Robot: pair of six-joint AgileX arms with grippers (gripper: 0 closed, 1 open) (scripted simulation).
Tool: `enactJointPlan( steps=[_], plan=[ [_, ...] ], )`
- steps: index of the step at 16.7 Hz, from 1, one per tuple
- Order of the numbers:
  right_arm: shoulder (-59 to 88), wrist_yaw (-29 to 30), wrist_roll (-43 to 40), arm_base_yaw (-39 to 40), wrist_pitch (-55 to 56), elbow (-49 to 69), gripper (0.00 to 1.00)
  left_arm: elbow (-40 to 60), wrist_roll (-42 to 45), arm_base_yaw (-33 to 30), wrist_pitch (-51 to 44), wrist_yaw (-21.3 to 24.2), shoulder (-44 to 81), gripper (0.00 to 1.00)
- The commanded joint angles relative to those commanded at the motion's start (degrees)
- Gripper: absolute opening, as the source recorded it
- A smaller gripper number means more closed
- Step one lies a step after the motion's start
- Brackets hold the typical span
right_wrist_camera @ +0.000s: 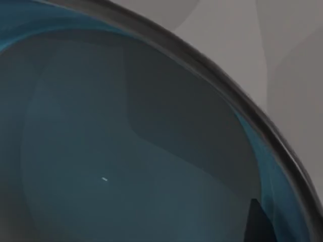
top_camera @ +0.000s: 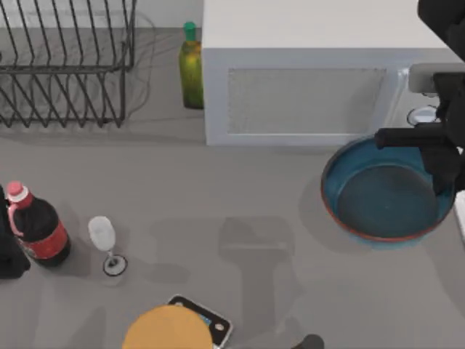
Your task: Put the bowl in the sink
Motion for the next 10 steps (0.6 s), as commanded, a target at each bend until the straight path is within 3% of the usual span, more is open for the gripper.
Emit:
enactJointPlan(
  steps=[7, 10],
  plan=[
    [-0.13, -0.08, -0.12, -0.32, 0.20, -0.16, 0.00, 0.00, 0.00, 0.00, 0.00, 0.00, 0.00, 1.00],
    [-0.38, -0.68, -1.49, -5.22, 5.58, -4.44, 0.00, 0.00, 0.00, 0.00, 0.00, 0.00, 0.00, 1.00]
  ],
)
